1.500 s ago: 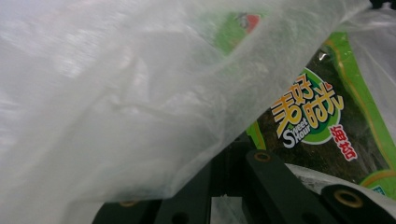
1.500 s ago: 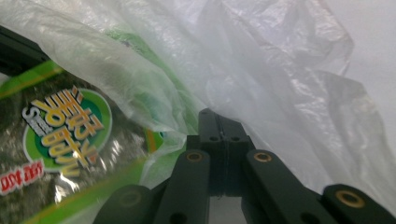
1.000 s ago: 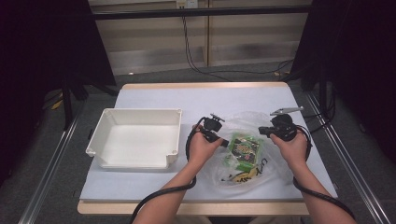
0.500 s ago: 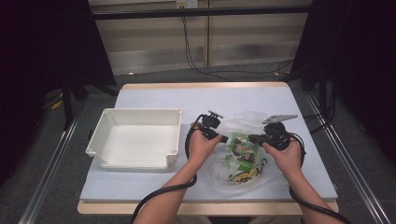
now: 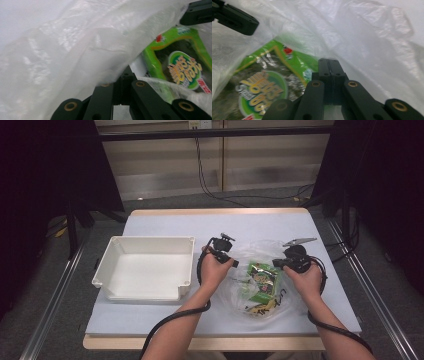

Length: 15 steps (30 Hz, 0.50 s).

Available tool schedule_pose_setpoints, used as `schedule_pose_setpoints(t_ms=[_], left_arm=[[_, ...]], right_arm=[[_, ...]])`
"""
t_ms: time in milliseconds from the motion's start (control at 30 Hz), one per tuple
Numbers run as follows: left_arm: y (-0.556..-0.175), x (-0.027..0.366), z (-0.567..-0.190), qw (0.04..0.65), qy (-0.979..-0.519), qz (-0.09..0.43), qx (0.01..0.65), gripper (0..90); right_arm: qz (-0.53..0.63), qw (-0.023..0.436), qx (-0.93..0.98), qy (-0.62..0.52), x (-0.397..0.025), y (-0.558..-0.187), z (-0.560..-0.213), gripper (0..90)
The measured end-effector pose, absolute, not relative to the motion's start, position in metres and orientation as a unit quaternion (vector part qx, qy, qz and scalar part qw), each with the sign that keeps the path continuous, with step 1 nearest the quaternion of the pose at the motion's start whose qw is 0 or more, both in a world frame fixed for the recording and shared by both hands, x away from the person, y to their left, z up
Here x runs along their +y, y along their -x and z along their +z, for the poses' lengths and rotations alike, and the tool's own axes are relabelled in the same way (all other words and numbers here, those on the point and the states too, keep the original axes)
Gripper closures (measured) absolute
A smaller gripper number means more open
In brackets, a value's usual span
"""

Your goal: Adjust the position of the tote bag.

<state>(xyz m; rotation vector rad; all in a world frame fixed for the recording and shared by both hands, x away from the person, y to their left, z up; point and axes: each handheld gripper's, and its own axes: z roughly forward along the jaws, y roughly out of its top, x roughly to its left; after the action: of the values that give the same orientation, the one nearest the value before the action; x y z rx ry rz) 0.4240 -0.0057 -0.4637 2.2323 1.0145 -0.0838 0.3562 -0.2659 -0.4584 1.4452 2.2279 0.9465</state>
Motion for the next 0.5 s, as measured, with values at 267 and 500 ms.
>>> schedule_pose_setpoints(t_ms=[267, 500], left_arm=[[-0.434, -0.003, -0.468, 0.318, -0.864, -0.016, 0.39, 90.0], [-0.43, -0.002, -0.47, 0.335, -0.85, -0.025, 0.407, 90.0]], right_arm=[[0.319, 0.154, 0.777, -0.52, -0.276, -0.371, -0.471, 90.0], [0.321, 0.15, 0.766, -0.536, -0.286, -0.37, -0.477, 90.0]])
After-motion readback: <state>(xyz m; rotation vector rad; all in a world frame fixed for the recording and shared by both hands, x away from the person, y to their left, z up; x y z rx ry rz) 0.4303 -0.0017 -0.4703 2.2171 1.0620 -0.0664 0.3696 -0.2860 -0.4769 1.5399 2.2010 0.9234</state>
